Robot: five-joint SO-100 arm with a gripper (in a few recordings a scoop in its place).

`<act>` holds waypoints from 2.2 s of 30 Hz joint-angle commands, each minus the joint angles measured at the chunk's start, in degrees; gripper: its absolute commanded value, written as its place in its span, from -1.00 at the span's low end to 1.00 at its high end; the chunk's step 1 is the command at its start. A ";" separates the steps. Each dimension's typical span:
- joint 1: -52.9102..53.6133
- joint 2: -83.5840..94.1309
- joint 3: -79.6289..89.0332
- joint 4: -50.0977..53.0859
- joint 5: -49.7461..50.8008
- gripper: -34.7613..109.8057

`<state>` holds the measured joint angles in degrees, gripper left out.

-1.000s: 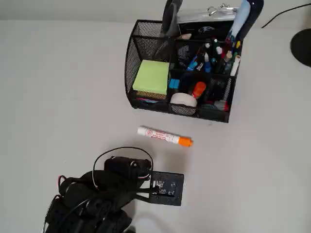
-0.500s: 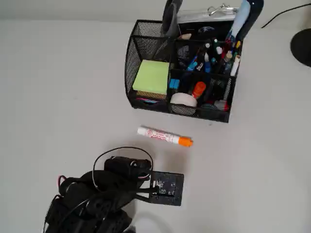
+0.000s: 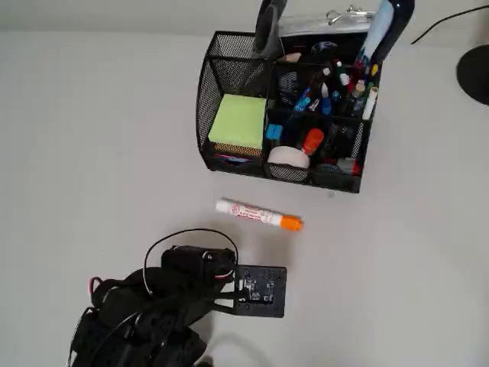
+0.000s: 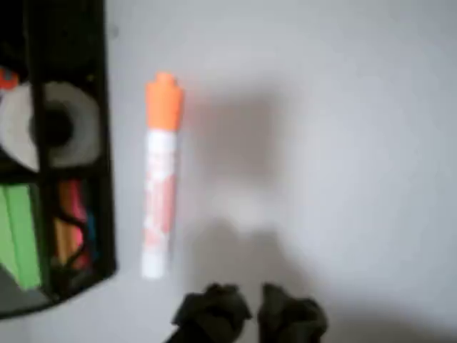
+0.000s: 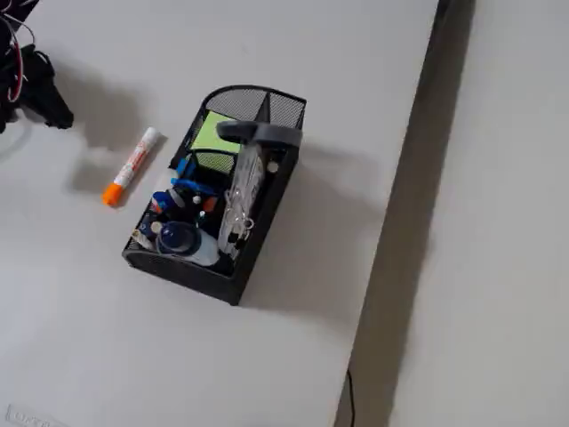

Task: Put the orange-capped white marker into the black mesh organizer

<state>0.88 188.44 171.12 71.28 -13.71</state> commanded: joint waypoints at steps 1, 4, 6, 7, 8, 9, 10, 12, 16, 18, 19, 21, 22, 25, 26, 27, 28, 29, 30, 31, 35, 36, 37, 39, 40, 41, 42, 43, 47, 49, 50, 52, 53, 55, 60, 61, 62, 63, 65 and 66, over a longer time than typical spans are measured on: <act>-1.05 0.09 0.53 -4.75 -10.46 -0.43; 1.67 -0.09 -3.16 -5.10 -12.48 -0.32; 0.97 -3.69 -6.68 -6.24 -8.17 -0.18; 0.44 -7.91 -8.96 -7.65 -6.68 -0.18; 0.09 -13.36 -11.69 -9.23 -4.75 -0.16; -0.26 -20.04 -15.12 -10.63 -3.08 -0.13; -0.35 -26.98 -19.07 -11.60 -1.23 -0.12; -0.35 -38.76 -27.42 -11.60 2.46 -0.12; -1.85 -57.13 -42.36 -7.91 10.02 -0.13; -2.55 -65.13 -48.25 -6.59 11.87 -0.13; -2.90 -68.12 -50.01 -6.59 12.22 -0.13; -3.08 -73.56 -53.17 -6.77 13.27 -0.13; -3.08 -76.03 -54.67 -6.50 14.06 -0.13; -3.08 -82.79 -57.74 -6.50 15.29 -0.14; -2.99 -84.81 -58.80 -6.50 15.73 -0.14; -2.81 -86.66 -59.59 -6.50 16.17 -0.14; -2.55 -88.15 -60.21 -6.59 16.52 -0.15; -2.20 -89.74 -60.82 -6.68 16.88 -0.15; -1.76 -91.49 -61.61 -6.50 17.14 -0.15; -1.41 -93.08 -62.23 -6.42 17.40 -0.16; -0.26 -97.29 -63.02 -7.47 17.75 -0.17; -0.18 -98.17 -63.28 -7.65 17.75 -0.17; -0.18 -98.88 -63.37 -8.00 17.75 -0.17; 0.00 -100.02 -63.54 -8.53 17.84 -0.18; 0.00 -100.46 -63.54 -8.79 17.84 -0.18; 0.00 -100.81 -63.54 -9.05 17.84 -0.19; 0.09 -101.07 -63.54 -9.32 17.84 -0.19; 0.18 -101.34 -63.54 -9.58 17.84 -0.20; 0.62 -102.22 -63.72 -10.11 17.58 -0.29; 1.05 -102.66 -63.81 -10.28 17.40 -0.38; 1.32 -102.74 -63.81 -10.28 17.40 -0.45; 1.93 -102.83 -63.81 -10.37 17.31 -0.52; 2.20 -102.92 -63.81 -10.37 17.31 -0.52; 2.90 -102.83 -63.90 -9.93 17.31 -0.52; 3.34 -97.73 -63.98 -8.88 12.92 -0.52; 3.34 -95.80 -63.98 -8.26 11.87 -0.52; 3.25 -93.78 -64.25 -7.65 10.72 -0.52; 3.08 -91.76 -64.60 -6.77 9.40 -0.52; 2.64 -88.15 -66.27 -4.57 6.86 -0.52; 2.46 -86.66 -67.59 -3.25 5.63 -0.52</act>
<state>3.43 92.55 109.42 64.60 -3.43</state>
